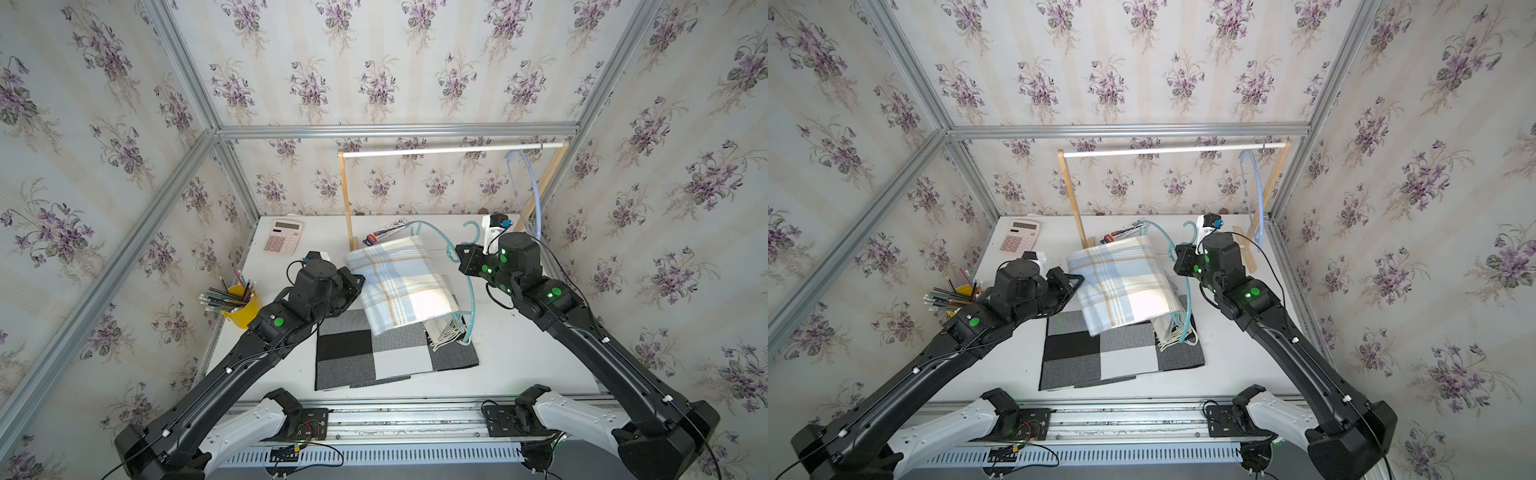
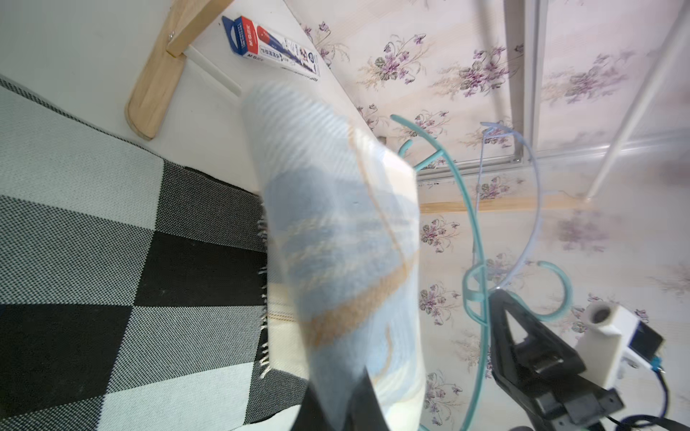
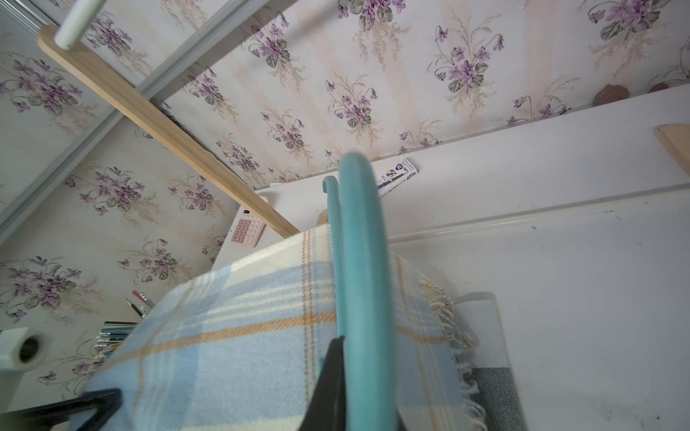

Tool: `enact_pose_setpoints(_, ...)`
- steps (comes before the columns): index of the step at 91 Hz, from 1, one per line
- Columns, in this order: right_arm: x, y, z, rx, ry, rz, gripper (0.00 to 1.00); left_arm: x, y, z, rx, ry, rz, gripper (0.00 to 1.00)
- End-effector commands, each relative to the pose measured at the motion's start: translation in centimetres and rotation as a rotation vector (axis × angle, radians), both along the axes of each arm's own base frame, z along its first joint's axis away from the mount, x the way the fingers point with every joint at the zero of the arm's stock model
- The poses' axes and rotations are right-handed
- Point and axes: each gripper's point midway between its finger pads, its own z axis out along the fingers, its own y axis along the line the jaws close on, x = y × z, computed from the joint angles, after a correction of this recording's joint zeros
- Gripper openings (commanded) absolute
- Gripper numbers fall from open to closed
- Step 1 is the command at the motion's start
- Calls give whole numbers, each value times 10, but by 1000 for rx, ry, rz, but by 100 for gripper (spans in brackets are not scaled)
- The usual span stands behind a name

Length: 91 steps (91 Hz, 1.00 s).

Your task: Hang the scarf on the hanger

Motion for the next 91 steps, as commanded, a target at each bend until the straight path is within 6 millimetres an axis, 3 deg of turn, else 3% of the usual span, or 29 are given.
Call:
enact_pose_setpoints(1, 8, -10, -5, -49, -18, -54, 0, 1, 13, 29, 5, -69, 39, 0)
enact_pose_setpoints(9, 9, -9, -5, -42, -21, -56, 0, -3, 16, 43, 15, -90, 31, 0)
enact_pose_setpoints(16, 10, -10, 0, -35, -35, -61, 0, -6, 18, 39, 26, -78, 31, 0)
enact_pose_setpoints(28, 8, -8, 13, -13, -55, -48, 0, -8, 16, 1, 24, -4, 33, 0)
enact_pose_setpoints(40, 5, -2, 25, 23, -57, -19, 0, -1, -1, -37, -12, 63, 7, 0)
enact_pose_setpoints(51, 0, 5, 28, 66, -38, 15, 0, 8, -25, -46, -59, 87, -62, 0)
enact_pose_setpoints(61, 0, 8, 22, 74, -18, 23, 0, 12, -40, -25, -101, 47, -120, 0)
enact_pose_setpoints(82, 3, 5, 4, 58, 4, 3, 0, 13, -34, 66, -122, -145, -127, 0)
enact_pose_setpoints(91, 5, 5, -4, 68, 17, -2, 0, 16, -40, 101, -141, -192, -147, 0)
